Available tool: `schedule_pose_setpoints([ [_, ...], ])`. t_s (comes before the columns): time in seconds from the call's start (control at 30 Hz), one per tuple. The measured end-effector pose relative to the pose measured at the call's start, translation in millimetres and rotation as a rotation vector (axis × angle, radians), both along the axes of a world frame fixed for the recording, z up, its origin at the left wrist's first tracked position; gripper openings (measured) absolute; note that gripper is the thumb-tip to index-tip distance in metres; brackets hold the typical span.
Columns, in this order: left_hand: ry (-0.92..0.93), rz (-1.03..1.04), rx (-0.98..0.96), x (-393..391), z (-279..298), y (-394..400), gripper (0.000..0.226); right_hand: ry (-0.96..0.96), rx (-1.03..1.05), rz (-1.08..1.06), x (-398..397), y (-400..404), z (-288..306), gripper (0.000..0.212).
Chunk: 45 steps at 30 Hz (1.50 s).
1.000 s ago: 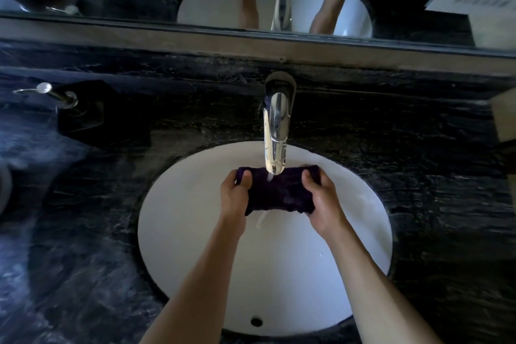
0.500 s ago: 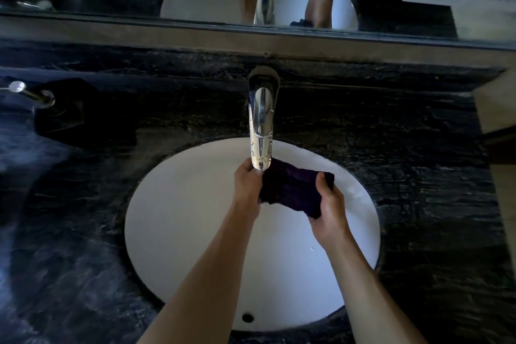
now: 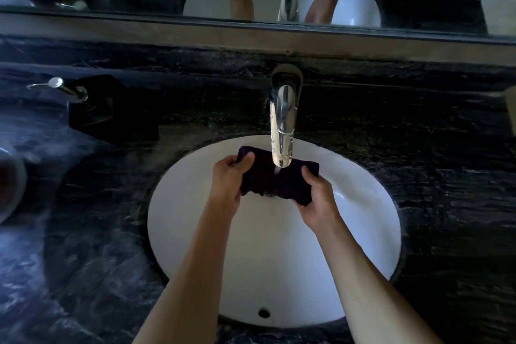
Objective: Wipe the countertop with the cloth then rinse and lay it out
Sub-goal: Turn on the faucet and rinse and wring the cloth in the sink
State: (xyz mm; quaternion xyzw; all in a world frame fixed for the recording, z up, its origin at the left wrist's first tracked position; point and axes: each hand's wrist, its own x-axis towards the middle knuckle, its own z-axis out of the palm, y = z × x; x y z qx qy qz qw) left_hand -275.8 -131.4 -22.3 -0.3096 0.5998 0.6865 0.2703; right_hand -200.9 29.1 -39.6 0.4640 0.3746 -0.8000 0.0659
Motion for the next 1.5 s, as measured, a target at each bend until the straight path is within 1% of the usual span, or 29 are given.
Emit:
schedule_pose_setpoints([
  [0.13, 0.01, 0.066, -0.028, 4, -1, -25, 0.03, 0.02, -0.015, 0.07, -13, -19, -4, 0.019],
  [0.27, 0.026, 0.138, -0.035, 7, 1, -44, 0.031, -0.05, -0.053, 0.116, -26, -33, -3, 0.025],
  [0.4, 0.033, 0.211, -0.016, 8, 3, -55, 0.029, -0.085, -0.039, 0.154, -37, -39, -2, 0.039],
  [0.53, 0.02, 0.225, 0.003, 11, 1, -54, 0.029, -0.104, -0.05, 0.122, -37, -36, -2, 0.034],
  [0.67, 0.033, 0.216, 0.039, 15, -1, -44, 0.026, -0.031, -0.04, 0.145, -31, -28, -2, 0.03],
  [0.83, 0.115, 0.204, 0.048, 11, 4, -38, 0.016, 0.078, 0.039, 0.182, -32, -16, -5, 0.029],
  [0.93, 0.182, 0.199, 0.051, 8, 7, -43, 0.012, 0.092, 0.162, 0.273, -35, -14, -2, 0.032],
  [1.0, 0.192, 0.206, 0.049, 7, 8, -47, 0.011, 0.109, 0.221, 0.328, -38, -15, 1, 0.032],
  [1.1, 0.155, 0.224, 0.035, 7, 5, -51, 0.021, 0.102, 0.271, 0.37, -39, -17, 7, 0.025],
  [1.17, 0.098, 0.222, 0.032, 9, 3, -47, 0.027, 0.101, 0.28, 0.356, -36, -15, 8, 0.02],
  [1.33, -0.051, 0.175, 0.094, 18, -5, -22, 0.019, 0.078, 0.219, 0.277, -20, 2, 7, 0.03],
  [1.5, -0.122, 0.128, 0.121, 24, -12, 11, 0.019, 0.043, 0.276, 0.213, 3, 27, 12, 0.031],
])
